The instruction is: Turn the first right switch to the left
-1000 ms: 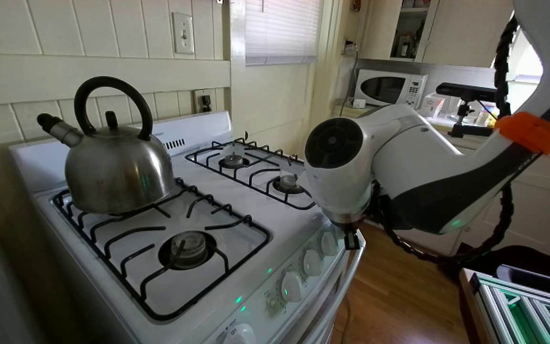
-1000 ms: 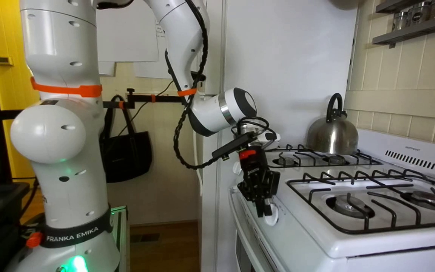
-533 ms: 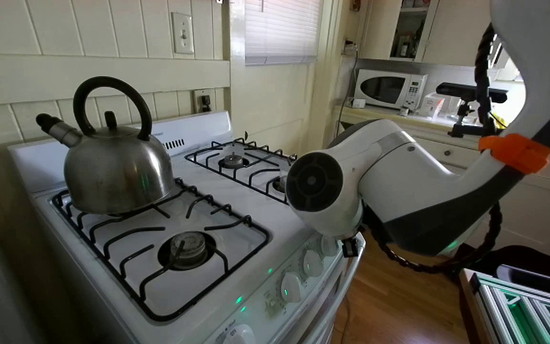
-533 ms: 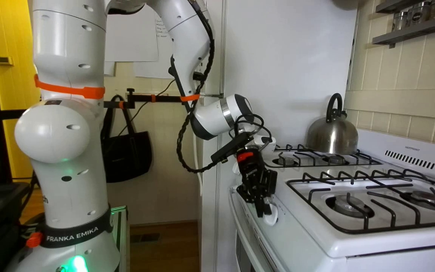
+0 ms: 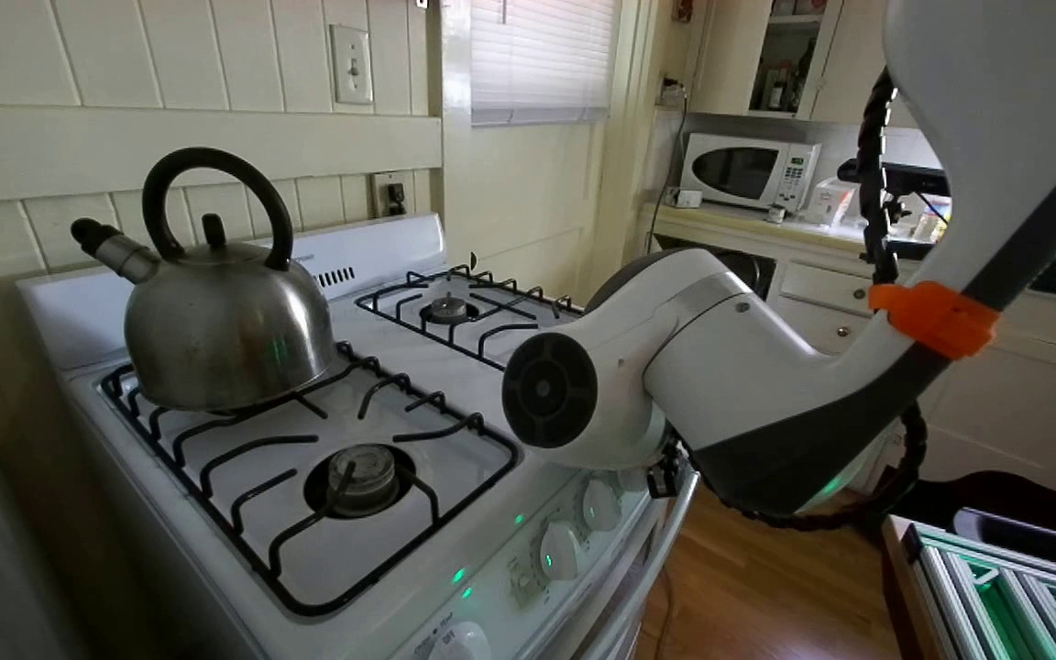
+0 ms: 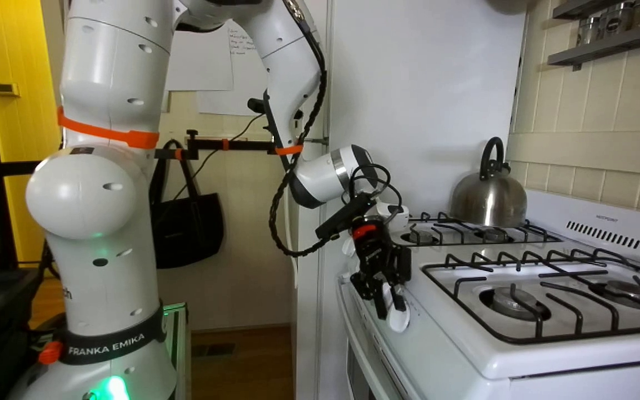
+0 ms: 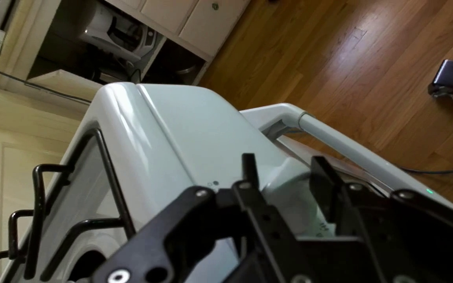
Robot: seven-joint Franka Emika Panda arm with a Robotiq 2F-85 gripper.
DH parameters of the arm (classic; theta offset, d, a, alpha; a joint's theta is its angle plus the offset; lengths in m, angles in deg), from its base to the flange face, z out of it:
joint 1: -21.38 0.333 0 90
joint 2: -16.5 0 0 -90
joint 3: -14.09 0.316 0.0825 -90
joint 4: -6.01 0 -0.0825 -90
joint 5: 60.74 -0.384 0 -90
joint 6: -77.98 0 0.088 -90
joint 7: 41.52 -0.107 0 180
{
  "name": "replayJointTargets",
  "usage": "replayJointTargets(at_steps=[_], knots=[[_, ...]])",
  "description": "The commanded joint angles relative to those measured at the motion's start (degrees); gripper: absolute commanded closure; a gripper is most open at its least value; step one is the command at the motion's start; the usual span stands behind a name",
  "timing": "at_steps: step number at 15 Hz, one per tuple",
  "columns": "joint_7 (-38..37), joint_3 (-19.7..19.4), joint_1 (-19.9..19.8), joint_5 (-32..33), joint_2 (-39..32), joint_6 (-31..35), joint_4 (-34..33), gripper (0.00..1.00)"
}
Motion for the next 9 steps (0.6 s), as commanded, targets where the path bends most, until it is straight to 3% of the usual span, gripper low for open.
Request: replayJointTargets(at_steps=[1, 2, 3, 4, 6, 9], knots=[[1.05, 0.15, 0.62, -1.05, -5.08, -0.49, -4.46, 0.28], [1.3, 0.12, 0.64, -1.59, -5.4, -1.0, -4.72, 0.19], [1.57, 0.1, 0.64, -2.35, -5.53, -1.3, -4.83, 0.33], [1.59, 0.06, 0.67, -2.8, -5.65, -1.52, -5.01, 0.57], [1.98, 0.0, 0.61, -3.62, -5.37, -2.45, -5.43, 0.63], [3.1, -0.01, 0.47, -5.32, -4.76, -4.15, -6.35, 0.87]])
